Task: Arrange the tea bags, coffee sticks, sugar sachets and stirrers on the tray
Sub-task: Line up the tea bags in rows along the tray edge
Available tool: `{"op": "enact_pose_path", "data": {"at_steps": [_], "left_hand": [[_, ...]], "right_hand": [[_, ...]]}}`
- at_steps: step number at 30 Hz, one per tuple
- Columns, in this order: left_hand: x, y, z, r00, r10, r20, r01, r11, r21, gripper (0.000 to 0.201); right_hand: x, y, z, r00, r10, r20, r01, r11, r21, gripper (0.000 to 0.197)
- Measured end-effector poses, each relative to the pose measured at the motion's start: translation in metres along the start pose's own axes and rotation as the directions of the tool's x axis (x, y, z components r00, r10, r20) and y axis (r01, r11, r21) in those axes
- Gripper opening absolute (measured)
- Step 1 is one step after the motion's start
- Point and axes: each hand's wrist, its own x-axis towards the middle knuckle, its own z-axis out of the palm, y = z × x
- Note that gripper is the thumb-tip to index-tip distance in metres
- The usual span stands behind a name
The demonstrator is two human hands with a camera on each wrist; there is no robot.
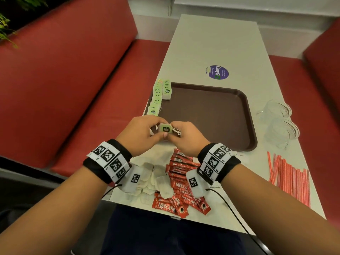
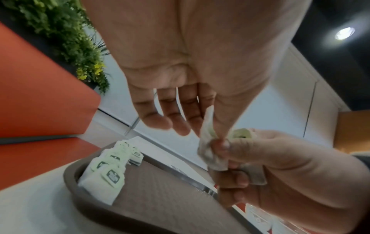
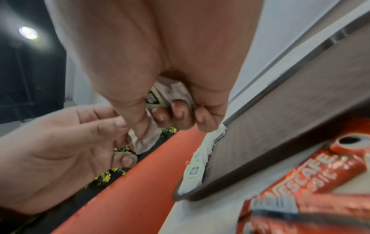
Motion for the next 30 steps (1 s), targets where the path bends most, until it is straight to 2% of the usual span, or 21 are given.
{"op": "enact_pose_path", "data": {"at_steps": [2, 5, 9, 12, 14, 17, 22, 25, 30], "left_hand": [[0.01, -0.002, 0.001, 0.999, -0.052, -0.001, 0.052, 0.999, 0.012, 0.009], [0.036, -0.009, -0.002, 0.994, -0.11, -0.014, 0.111, 0.993, 0.041, 0.005], [0.09, -0.033, -0.005, 0.962, -0.264, -0.064, 0.271, 0.952, 0.142, 0.006], [0.135, -0.057, -0.004, 0.931, -0.366, 0.006, 0.355, 0.905, 0.233, 0.014], [0.16, -0.07, 0.0, 0.907, -0.415, 0.072, 0.381, 0.881, 0.281, 0.026], [0.192, -0.087, 0.01, 0.886, -0.452, 0.107, 0.392, 0.851, 0.35, 0.033], [0.223, -0.104, 0.023, 0.851, -0.522, 0.06, 0.452, 0.785, 0.423, 0.021], [0.234, -0.11, 0.027, 0.825, -0.564, 0.041, 0.492, 0.752, 0.438, 0.022], [0.246, -0.11, 0.031, 0.828, -0.56, 0.035, 0.472, 0.728, 0.496, 0.035]], "right_hand": [[0.008, 0.004, -0.006, 1.0, 0.008, -0.006, -0.008, 1.0, -0.002, 0.021], [0.019, 0.012, -0.015, 0.998, 0.057, -0.031, -0.057, 0.998, 0.007, 0.008], [0.03, 0.023, -0.031, 0.97, 0.224, -0.092, -0.196, 0.95, 0.242, 0.018], [0.038, 0.03, -0.038, 0.952, 0.29, -0.099, -0.242, 0.91, 0.337, 0.008], [0.043, 0.034, -0.04, 0.946, 0.311, -0.091, -0.258, 0.893, 0.369, 0.012], [0.049, 0.038, -0.045, 0.951, 0.301, -0.066, -0.265, 0.907, 0.326, 0.011], [0.053, 0.045, -0.049, 0.968, 0.25, -0.023, -0.242, 0.953, 0.183, 0.005], [0.054, 0.049, -0.049, 0.979, 0.204, -0.012, -0.202, 0.975, 0.09, 0.005], [0.055, 0.052, -0.048, 0.984, 0.177, -0.012, -0.176, 0.982, 0.071, 0.006]]}}
